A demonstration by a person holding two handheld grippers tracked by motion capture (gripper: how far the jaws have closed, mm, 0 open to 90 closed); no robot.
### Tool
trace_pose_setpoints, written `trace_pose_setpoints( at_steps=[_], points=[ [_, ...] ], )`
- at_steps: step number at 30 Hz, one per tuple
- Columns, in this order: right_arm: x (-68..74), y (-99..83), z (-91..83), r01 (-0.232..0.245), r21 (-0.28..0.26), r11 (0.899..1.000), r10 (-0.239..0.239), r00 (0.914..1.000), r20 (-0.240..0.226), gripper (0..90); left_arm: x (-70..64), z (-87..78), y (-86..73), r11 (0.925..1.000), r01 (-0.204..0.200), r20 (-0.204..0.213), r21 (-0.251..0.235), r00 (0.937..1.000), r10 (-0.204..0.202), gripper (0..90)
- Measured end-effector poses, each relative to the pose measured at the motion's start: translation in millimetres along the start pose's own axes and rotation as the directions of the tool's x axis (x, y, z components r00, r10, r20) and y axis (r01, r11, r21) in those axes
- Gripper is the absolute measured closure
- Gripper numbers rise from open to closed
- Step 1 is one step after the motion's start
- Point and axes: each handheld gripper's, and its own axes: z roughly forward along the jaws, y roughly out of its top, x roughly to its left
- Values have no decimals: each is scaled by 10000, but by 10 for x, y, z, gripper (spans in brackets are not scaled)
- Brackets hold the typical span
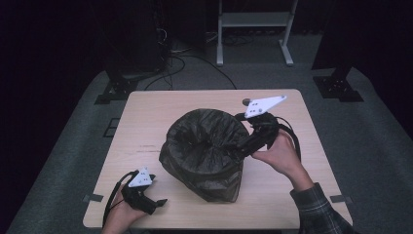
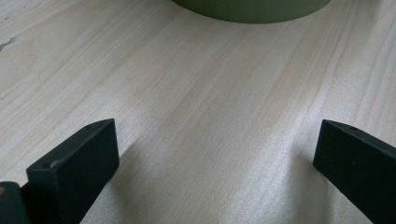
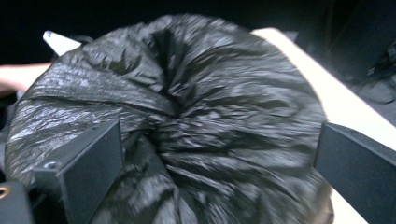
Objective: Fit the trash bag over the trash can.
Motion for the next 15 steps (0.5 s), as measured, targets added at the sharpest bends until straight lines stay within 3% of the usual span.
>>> trace_pose_setpoints(
  at_steps=[3, 4, 9, 10, 12, 13, 15],
  points=[
    [28, 40, 96, 216, 420, 9989, -208, 9996, -186, 1, -2, 1, 0, 10000, -24, 12, -5, 10000, 24, 0],
    [49, 77, 213, 397, 959, 9946, -371, 9989, -280, 1, -2, 1, 0, 10000, -26, 13, -4, 10000, 26, 0],
    [54, 129, 434, 535, 1998, 9784, -421, 9972, -610, 1, -2, 1, -1, 10000, -25, 18, -4, 10000, 25, 0],
    [54, 129, 434, 535, 1998, 9784, -421, 9972, -610, 1, -2, 1, -1, 10000, -25, 18, -4, 10000, 25, 0],
    [69, 164, 498, 697, 2390, 9685, -552, 9962, -667, 3, -1, 1, 0, 10000, -28, 14, -2, 10000, 28, 0],
    [82, 187, 565, 829, 2821, 9558, -616, 9946, -836, 3, -1, 1, 0, 10000, -32, 13, -2, 10000, 32, 0],
    [93, 202, 630, 874, 3225, 9425, -583, 9934, -988, 3, -1, 1, 0, 10000, -34, 9, -2, 10000, 34, 0]
  ],
)
